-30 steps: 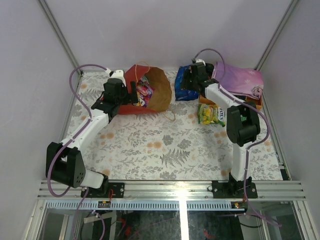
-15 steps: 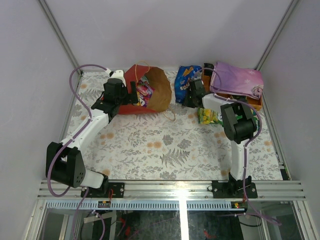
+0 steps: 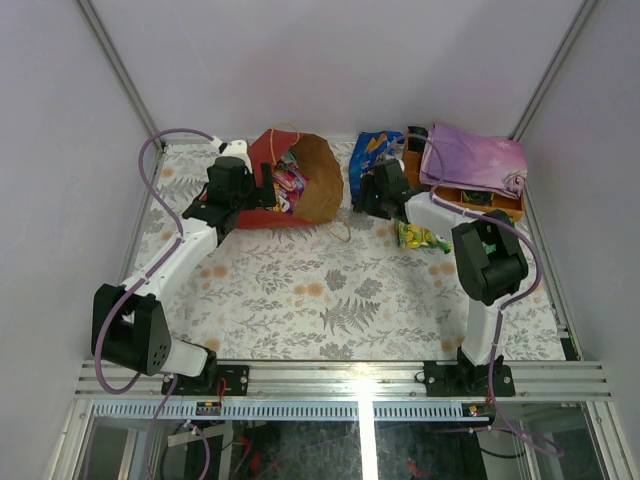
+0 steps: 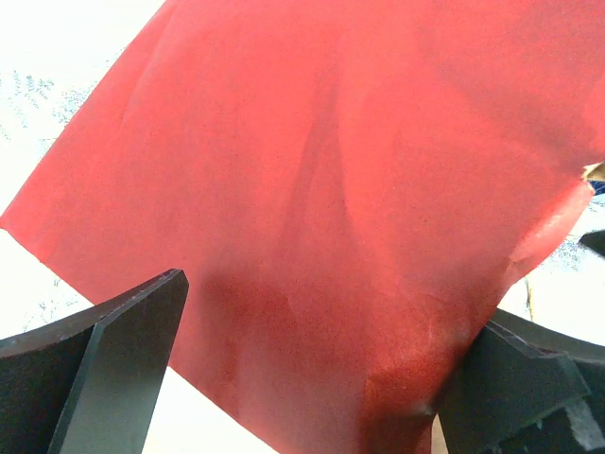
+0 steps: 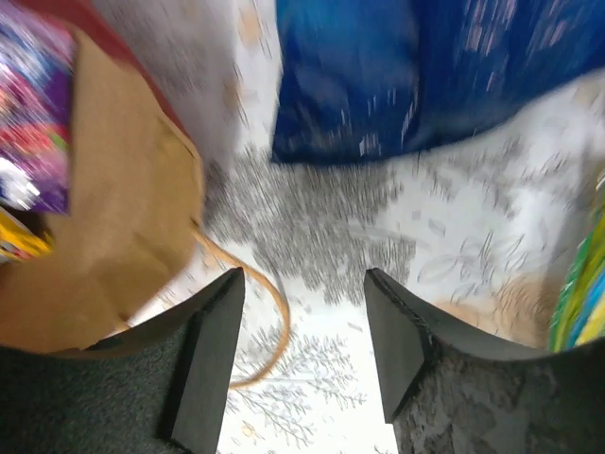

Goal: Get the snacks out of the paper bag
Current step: Adjust the snack at the center of the board.

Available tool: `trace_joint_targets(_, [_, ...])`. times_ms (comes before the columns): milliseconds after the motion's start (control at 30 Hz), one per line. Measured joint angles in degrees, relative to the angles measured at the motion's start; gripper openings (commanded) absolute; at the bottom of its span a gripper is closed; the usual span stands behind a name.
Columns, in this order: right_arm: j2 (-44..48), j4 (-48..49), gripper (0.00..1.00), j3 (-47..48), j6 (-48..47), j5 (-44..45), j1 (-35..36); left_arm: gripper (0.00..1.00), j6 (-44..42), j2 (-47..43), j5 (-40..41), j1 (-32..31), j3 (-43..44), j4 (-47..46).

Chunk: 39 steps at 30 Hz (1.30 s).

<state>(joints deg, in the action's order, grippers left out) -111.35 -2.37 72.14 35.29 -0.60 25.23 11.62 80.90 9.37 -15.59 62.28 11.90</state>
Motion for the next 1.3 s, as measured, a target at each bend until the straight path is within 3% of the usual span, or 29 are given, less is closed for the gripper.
trace_joint_targets(200, [0.6, -2.4, 0.64, 9.0, 1.3, 3.4, -3.5, 1.00, 0.0, 0.0, 0.0, 0.0, 0.0, 0.0])
trace_joint_targets(500, [-0.8, 0.2, 0.63, 2.1, 20.3, 2.4, -11.1, 1.00, 0.0, 0.0, 0.0, 0.0, 0.0, 0.0])
trace_joint_targets(833, [-3.5, 8.7, 0.61, -3.8, 40.2, 2.1, -11.1, 1.00, 0.0, 0.0, 0.0, 0.0, 0.0, 0.0])
trace_joint_targets(1167, [-5.5, 11.5, 0.43, -3.9, 49.4, 5.3, -11.0, 1.00, 0.0, 0.0, -0.1, 0.0, 0.0, 0.0])
trace_joint_targets(1233, [-6.8, 12.8, 0.34, -3.0, 50.2, 5.6, -10.9, 1.00, 0.0, 0.0, -0.1, 0.0, 0.0, 0.0])
trace_joint_targets(1300, [-8.2, 14.1, 0.16, -2.3, 50.7, 5.8, -10.7, 1.00, 0.0, 0.0, -0.1, 0.0, 0.0, 0.0])
